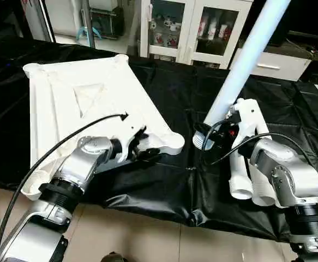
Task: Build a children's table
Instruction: Insert table leg to table base
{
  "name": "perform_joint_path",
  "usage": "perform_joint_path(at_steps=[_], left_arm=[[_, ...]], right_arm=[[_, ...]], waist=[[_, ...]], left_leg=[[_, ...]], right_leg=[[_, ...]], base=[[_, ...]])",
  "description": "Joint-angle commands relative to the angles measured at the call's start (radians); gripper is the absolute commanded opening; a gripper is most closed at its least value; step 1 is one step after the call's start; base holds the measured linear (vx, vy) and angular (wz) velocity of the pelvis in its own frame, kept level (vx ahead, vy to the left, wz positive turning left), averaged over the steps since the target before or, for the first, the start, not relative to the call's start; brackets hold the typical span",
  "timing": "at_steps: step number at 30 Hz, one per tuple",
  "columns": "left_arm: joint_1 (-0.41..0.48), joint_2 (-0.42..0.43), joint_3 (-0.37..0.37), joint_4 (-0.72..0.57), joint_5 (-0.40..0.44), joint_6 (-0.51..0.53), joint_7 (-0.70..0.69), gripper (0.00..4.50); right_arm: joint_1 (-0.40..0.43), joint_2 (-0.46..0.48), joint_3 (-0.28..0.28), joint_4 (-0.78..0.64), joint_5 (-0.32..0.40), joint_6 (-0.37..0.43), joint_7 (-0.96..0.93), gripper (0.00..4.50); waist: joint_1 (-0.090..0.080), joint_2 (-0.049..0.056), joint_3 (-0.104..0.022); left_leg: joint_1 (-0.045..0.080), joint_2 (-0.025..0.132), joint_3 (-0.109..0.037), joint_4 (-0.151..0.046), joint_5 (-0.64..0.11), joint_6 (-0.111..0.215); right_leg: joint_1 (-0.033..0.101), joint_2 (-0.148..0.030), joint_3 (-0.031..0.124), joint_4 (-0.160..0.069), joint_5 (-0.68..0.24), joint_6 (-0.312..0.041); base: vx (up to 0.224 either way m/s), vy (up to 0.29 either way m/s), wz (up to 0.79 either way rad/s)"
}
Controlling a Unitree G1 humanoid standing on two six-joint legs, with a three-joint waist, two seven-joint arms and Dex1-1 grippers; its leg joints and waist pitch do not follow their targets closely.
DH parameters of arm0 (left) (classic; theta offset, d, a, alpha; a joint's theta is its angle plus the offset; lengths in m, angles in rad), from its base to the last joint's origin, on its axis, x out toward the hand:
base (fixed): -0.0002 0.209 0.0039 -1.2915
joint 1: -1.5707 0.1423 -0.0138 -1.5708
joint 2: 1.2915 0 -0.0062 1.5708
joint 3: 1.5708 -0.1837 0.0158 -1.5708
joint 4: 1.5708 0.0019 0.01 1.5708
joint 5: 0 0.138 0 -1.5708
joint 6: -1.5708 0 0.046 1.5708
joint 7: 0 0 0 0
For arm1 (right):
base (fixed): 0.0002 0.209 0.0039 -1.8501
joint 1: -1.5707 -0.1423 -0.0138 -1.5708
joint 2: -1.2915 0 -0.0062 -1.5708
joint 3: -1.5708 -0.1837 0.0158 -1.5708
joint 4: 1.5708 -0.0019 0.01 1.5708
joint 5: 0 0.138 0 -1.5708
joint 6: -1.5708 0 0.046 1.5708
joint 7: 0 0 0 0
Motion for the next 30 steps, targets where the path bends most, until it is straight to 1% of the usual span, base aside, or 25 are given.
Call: perform_joint_path(at_steps=[1, 2, 3, 4, 6, 7, 9, 10, 12, 14, 15, 16, 18, 19, 20, 21, 22, 23, 24, 25, 26, 27, 28, 29, 30], left_arm=[[-0.020, -0.002, -0.015, 0.023, 0.007, 0.003, -0.009, 3.07], [-0.023, -0.007, -0.009, 0.040, 0.007, 0.002, -0.013, 2.95], [-0.025, -0.010, -0.006, 0.052, 0.007, -0.003, -0.019, 2.81], [-0.027, -0.013, -0.005, 0.061, 0.008, -0.005, -0.026, 2.74], [-0.036, -0.017, -0.011, 0.090, 0.026, -0.024, -0.038, 2.49], [-0.041, -0.018, -0.020, 0.108, 0.040, -0.031, -0.053, 2.49], [-0.045, -0.018, -0.026, 0.119, 0.049, -0.035, -0.067, 2.30], [-0.046, -0.014, -0.035, 0.122, 0.056, -0.029, -0.078, 2.25], [-0.049, -0.007, -0.050, 0.130, 0.070, -0.025, -0.090, 2.20], [-0.051, 0.002, -0.068, 0.132, 0.080, 0.004, -0.114, 1.88], [-0.052, 0.002, -0.069, 0.133, 0.081, 0.009, -0.119, 1.88], [-0.053, 0.003, -0.078, 0.137, 0.092, 0.021, -0.117, 1.83], [-0.061, -0.003, -0.090, 0.164, 0.124, 0.022, -0.110, 1.58], [-0.064, -0.005, -0.095, 0.176, 0.137, 0.025, -0.102, 1.58], [-0.067, -0.002, -0.106, 0.186, 0.159, 0.028, -0.097, 1.46], [-0.066, -0.001, -0.103, 0.185, 0.159, 0.041, -0.095, 1.36], [-0.066, -0.001, -0.103, 0.185, 0.159, 0.041, -0.095, 1.36], [-0.066, 0.000, -0.100, 0.181, 0.156, 0.048, -0.096, 1.20], [-0.066, -0.001, -0.097, 0.179, 0.155, 0.054, -0.098, 1.20], [-0.066, 0.000, -0.097, 0.175, 0.155, 0.064, -0.099, 1.08], [-0.064, 0.008, -0.106, 0.165, 0.165, 0.075, -0.106, 0.93], [-0.062, 0.012, -0.111, 0.160, 0.169, 0.078, -0.109, 0.93], [-0.060, 0.016, -0.115, 0.152, 0.175, 0.085, -0.115, 0.85], [-0.060, 0.017, -0.116, 0.151, 0.176, 0.086, -0.116, 0.74], [-0.051, 0.026, -0.120, 0.132, 0.185, 0.094, -0.131, 0.63]], right_arm=[[-0.002, -0.008, -0.005, -0.025, 0.000, 0.009, -0.003, 1.88], [0.000, -0.008, -0.002, -0.031, 0.001, 0.012, -0.004, 1.88], [0.000, -0.007, 0.000, -0.035, 0.002, 0.014, -0.004, 1.88], [0.000, -0.009, 0.002, -0.038, 0.002, 0.015, -0.003, 1.88], [-0.002, -0.010, 0.005, -0.039, 0.001, 0.016, -0.001, 1.88], [-0.005, -0.011, 0.007, -0.038, -0.001, 0.017, 0.002, 1.88], [-0.009, -0.009, 0.009, -0.038, -0.003, 0.017, 0.002, 1.88], [-0.013, -0.007, 0.008, -0.038, -0.003, 0.018, 0.000, 1.88], [-0.019, -0.003, 0.008, -0.040, -0.001, 0.019, -0.001, 1.88], [-0.027, 0.004, 0.010, -0.043, 0.004, 0.022, -0.002, 1.88], [-0.028, 0.006, 0.011, -0.044, 0.005, 0.023, -0.002, 1.88], [-0.026, 0.007, 0.013, -0.045, 0.006, 0.020, 0.001, 1.88], [-0.023, 0.007, 0.017, -0.037, 0.005, 0.010, 0.007, 1.88], [-0.022, 0.007, 0.018, -0.034, 0.003, 0.009, 0.007, 1.88], [-0.020, 0.011, 0.017, -0.044, 0.013, 0.019, 0.009, 1.88], [-0.020, 0.013, 0.018, -0.047, 0.015, 0.021, 0.010, 1.88], [-0.020, 0.013, 0.018, -0.047, 0.015, 0.021, 0.010, 1.88], [-0.021, 0.013, 0.021, -0.047, 0.013, 0.019, 0.012, 1.88], [-0.023, 0.013, 0.023, -0.044, 0.009, 0.017, 0.014, 1.88], [-0.025, 0.013, 0.023, -0.040, 0.008, 0.016, 0.014, 1.88], [-0.028, 0.013, 0.022, -0.036, 0.007, 0.016, 0.016, 1.88], [-0.028, 0.014, 0.022, -0.036, 0.008, 0.017, 0.016, 1.88], [-0.029, 0.013, 0.023, -0.035, 0.008, 0.017, 0.018, 1.88], [-0.029, 0.013, 0.024, -0.034, 0.008, 0.017, 0.018, 1.88], [-0.029, 0.013, 0.026, -0.030, 0.007, 0.014, 0.020, 1.88]], waist=[[-0.003, 0.021, -0.076], [-0.003, 0.020, -0.076], [-0.001, 0.025, -0.076], [-0.001, 0.023, -0.075], [0.000, 0.024, -0.075], [-0.001, 0.027, -0.074], [-0.001, 0.027, -0.074], [-0.001, 0.025, -0.074], [-0.001, 0.027, -0.075], [-0.002, 0.031, -0.076], [-0.002, 0.030, -0.076], [-0.001, 0.036, -0.077], [-0.002, 0.033, -0.077], [-0.003, 0.020, -0.076], [0.000, 0.024, -0.077], [0.000, 0.030, -0.075], [-0.002, 0.030, -0.073], [-0.003, 0.034, -0.072], [-0.005, 0.032, -0.072], [-0.005, 0.032, -0.072], [-0.006, 0.027, -0.072], [-0.008, 0.027, -0.071], [-0.009, 0.025, -0.072], [-0.010, 0.026, -0.072], [-0.011, 0.024, -0.072]], left_leg=[[0.029, 0.031, -0.007, -0.072, -0.191, -0.052], [0.031, 0.032, -0.006, -0.073, -0.199, -0.053], [0.032, 0.032, -0.007, -0.072, -0.205, -0.055], [0.031, 0.032, -0.007, -0.074, -0.214, -0.057], [0.031, 0.032, -0.008, -0.075, -0.223, -0.059], [0.031, 0.032, -0.008, -0.076, -0.231, -0.060], [0.031, 0.033, -0.009, -0.077, -0.240, -0.063], [0.030, 0.033, -0.009, -0.078, -0.240, -0.060], [0.030, 0.034, -0.010, -0.077, -0.232, -0.058], [0.029, 0.032, -0.010, -0.076, -0.223, -0.053], [0.028, 0.033, -0.009, -0.076, -0.221, -0.051], [0.028, 0.032, -0.010, -0.076, -0.215, -0.050], [0.028, 0.031, -0.009, -0.075, -0.213, -0.042], [0.027, 0.031, -0.007, -0.076, -0.212, -0.037], [0.026, 0.031, -0.007, -0.075, -0.211, -0.032], [0.027, 0.033, -0.008, -0.077, -0.217, -0.033], [0.027, 0.034, -0.009, -0.079, -0.239, -0.038], [0.029, 0.034, -0.010, -0.080, -0.253, -0.041], [0.029, 0.034, -0.010, -0.082, -0.271, -0.047], [0.029, 0.034, -0.011, -0.083, -0.277, -0.049], [0.029, 0.034, -0.011, -0.084, -0.278, -0.048], [0.029, 0.034, -0.011, -0.084, -0.275, -0.047], [0.028, 0.034, -0.011, -0.084, -0.270, -0.044], [0.029, 0.034, -0.011, -0.084, -0.266, -0.042], [0.028, 0.034, -0.010, -0.084, -0.253, -0.038]], right_leg=[[0.041, -0.054, 0.039, -0.059, 0.017, -0.225], [0.040, -0.054, 0.039, -0.061, 0.011, -0.228], [0.039, -0.055, 0.040, -0.060, 0.009, -0.229], [0.040, -0.055, 0.040, -0.063, -0.001, -0.228], [0.041, -0.056, 0.040, -0.063, -0.010, -0.227], [0.040, -0.056, 0.040, -0.064, -0.021, -0.223], [0.042, -0.058, 0.041, -0.066, -0.033, -0.220], [0.042, -0.059, 0.041, -0.067, -0.042, -0.218], [0.041, -0.059, 0.041, -0.065, -0.035, -0.219], [0.040, -0.058, 0.040, -0.064, -0.020, -0.223], [0.041, -0.058, 0.040, -0.064, -0.017, -0.224], [0.041, -0.058, 0.040, -0.062, -0.011, -0.226], [0.041, -0.058, 0.041, -0.065, -0.012, -0.226], [0.042, -0.057, 0.041, -0.068, -0.020, -0.224], [0.043, -0.061, 0.041, -0.068, -0.043, -0.221], [0.041, -0.062, 0.042, -0.069, -0.061, -0.218], [0.039, -0.063, 0.042, -0.073, -0.095, -0.213], [0.038, -0.062, 0.042, -0.075, -0.115, -0.211], [0.038, -0.063, 0.042, -0.078, -0.141, -0.206], [0.038, -0.062, 0.042, -0.078, -0.148, -0.204], [0.037, -0.063, 0.042, -0.078, -0.160, -0.201], [0.037, -0.063, 0.042, -0.079, -0.161, -0.200], [0.037, -0.062, 0.043, -0.080, -0.158, -0.198], [0.036, -0.063, 0.043, -0.079, -0.154, -0.198], [0.037, -0.062, 0.043, -0.078, -0.143, -0.200]], base=[[0.000, 0.000, 0.00], [0.000, 0.000, 0.00], [0.000, 0.000, 0.00], [0.000, 0.000, 0.00], [0.000, 0.000, 0.00], [0.000, 0.000, 0.00], [0.000, 0.000, 0.00], [0.000, 0.000, 0.00], [0.000, 0.000, 0.00], [0.000, 0.000, 0.00], [0.000, 0.000, 0.00], [0.000, 0.000, 0.00], [0.000, 0.000, 0.00], [0.000, 0.000, 0.00], [0.000, 0.000, 0.00], [0.000, 0.000, 0.00], [0.000, 0.000, 0.00], [0.000, 0.000, 0.00], [0.000, 0.000, 0.00], [0.000, 0.000, 0.00], [0.000, 0.000, 0.00], [0.000, 0.000, 0.00], [0.000, 0.000, 0.00], [0.000, 0.000, 0.00], [0.000, 0.000, 0.00]])
